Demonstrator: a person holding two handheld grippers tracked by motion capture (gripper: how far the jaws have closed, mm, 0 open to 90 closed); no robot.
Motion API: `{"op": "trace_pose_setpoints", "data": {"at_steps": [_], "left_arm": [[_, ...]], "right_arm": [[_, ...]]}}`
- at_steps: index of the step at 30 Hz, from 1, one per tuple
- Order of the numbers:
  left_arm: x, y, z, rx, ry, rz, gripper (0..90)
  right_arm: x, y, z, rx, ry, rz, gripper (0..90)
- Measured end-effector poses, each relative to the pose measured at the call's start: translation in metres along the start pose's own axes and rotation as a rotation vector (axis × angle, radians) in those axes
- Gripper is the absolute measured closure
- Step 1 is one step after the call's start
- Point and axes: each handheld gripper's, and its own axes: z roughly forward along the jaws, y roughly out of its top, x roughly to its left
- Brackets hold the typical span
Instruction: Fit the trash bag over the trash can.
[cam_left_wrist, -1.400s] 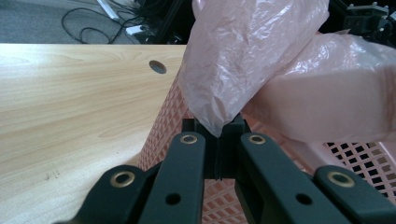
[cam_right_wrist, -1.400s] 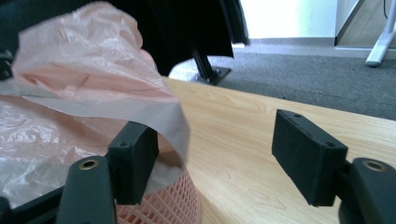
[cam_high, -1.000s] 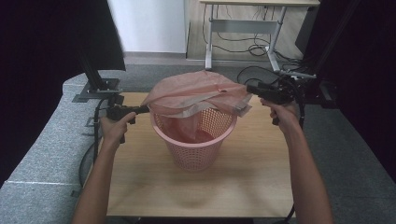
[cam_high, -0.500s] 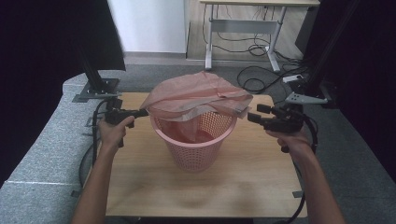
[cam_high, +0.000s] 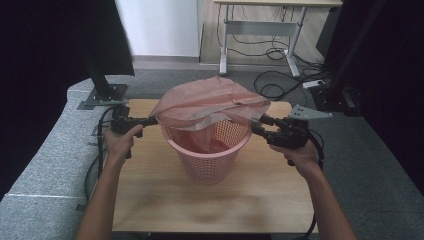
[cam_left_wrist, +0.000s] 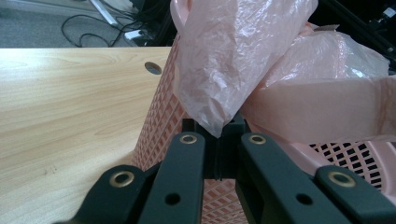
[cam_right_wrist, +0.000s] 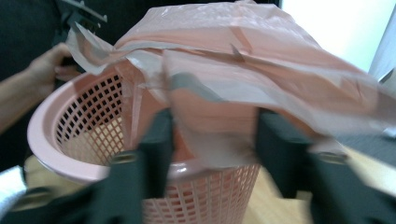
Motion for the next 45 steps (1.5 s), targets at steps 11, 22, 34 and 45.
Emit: {"op": "trace_pose_setpoints", "data": {"at_steps": [11,22,34,45], "left_arm": [[-0.009,-0.004,-0.013,0.003,-0.046,0.037,89.2],[-0.026,-0.028,-0.035,0.036,-0.103,0.083,89.2],[-0.035,-0.035,-0.05,0.017,-0.163,0.106,89.2],[-0.021,-0.037,-0.031,0.055,-0.116,0.07,89.2]], "right_arm": [[0.009,-0.001,-0.012,-0.014,0.1,-0.014,89.5],[0.027,-0.021,-0.041,-0.05,0.262,0.036,89.5],[0.042,-0.04,-0.055,-0.096,0.378,0.082,89.3],[0.003,-0.056,-0.018,0.021,0.113,0.114,89.4]]}}
